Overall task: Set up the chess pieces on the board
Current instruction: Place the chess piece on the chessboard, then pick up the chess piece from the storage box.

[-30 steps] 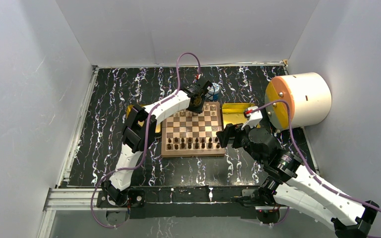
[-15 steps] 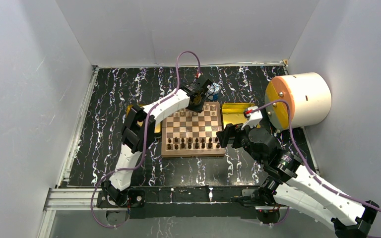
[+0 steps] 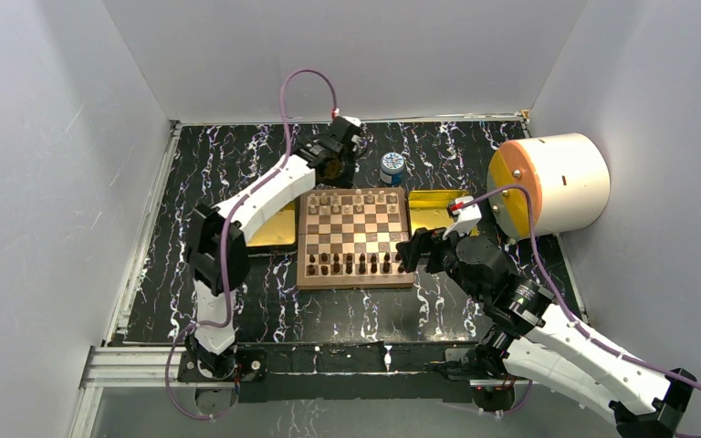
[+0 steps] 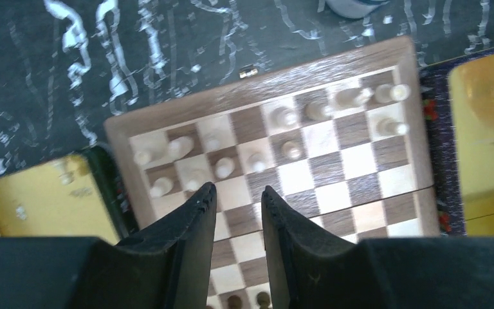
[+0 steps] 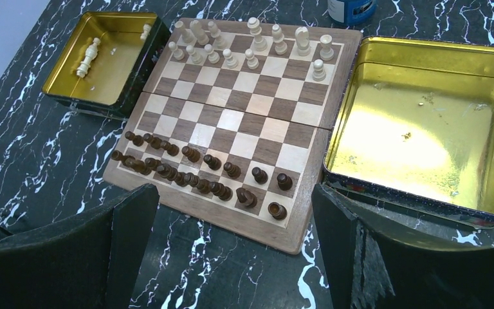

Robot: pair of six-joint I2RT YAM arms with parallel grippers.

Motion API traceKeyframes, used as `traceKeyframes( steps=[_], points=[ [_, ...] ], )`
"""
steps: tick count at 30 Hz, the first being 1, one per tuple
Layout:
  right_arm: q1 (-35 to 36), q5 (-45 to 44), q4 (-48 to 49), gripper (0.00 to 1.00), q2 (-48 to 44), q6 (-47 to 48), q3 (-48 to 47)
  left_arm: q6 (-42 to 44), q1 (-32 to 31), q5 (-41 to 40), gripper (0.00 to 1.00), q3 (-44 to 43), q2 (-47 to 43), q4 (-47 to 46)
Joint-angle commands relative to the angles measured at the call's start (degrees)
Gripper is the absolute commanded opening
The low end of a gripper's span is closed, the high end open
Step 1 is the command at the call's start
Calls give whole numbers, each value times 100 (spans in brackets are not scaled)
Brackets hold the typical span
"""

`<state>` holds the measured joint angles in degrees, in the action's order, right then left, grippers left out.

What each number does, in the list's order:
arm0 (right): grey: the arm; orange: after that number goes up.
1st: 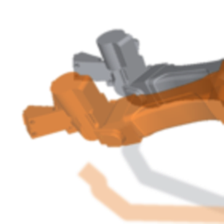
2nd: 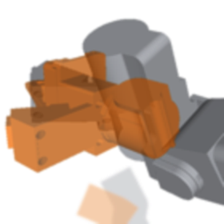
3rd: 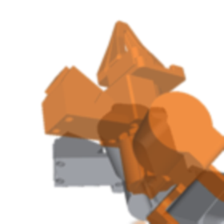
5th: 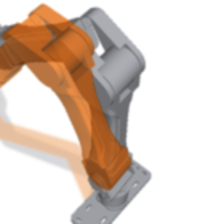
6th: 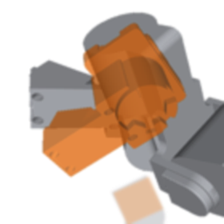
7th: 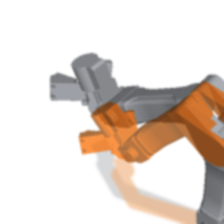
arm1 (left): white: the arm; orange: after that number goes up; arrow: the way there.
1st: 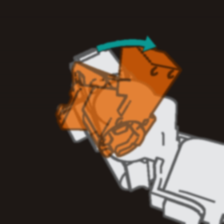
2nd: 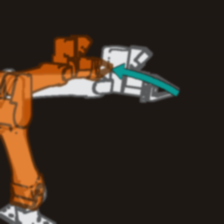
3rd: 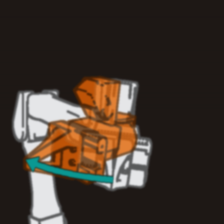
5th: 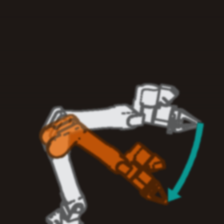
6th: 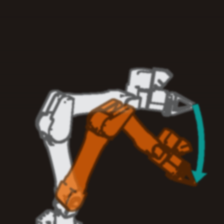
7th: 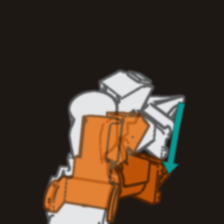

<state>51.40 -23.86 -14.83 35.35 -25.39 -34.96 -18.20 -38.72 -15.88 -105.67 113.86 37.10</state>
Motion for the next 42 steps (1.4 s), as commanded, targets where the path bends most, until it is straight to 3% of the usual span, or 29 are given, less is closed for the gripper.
traceKeyframes(
  steps=[1,11,17,27,42],
  points=[
    [10,-14,379,99,-10,-92,-39,-70,460,-101,31,562,-669,-64],
    [6,32,404,99,15,-205,13,-81,1589,-164,25,2132,-1600,-575],
    [6,46,411,99,80,-231,12,-140,1977,-18,22,2745,-1709,-1088],
    [15,76,526,98,156,-252,60,-55,2094,98,30,3134,-1195,-1798],
    [10,-72,549,99,258,-186,-75,-79,2141,81,29,2971,-539,-2091]
  ],
)
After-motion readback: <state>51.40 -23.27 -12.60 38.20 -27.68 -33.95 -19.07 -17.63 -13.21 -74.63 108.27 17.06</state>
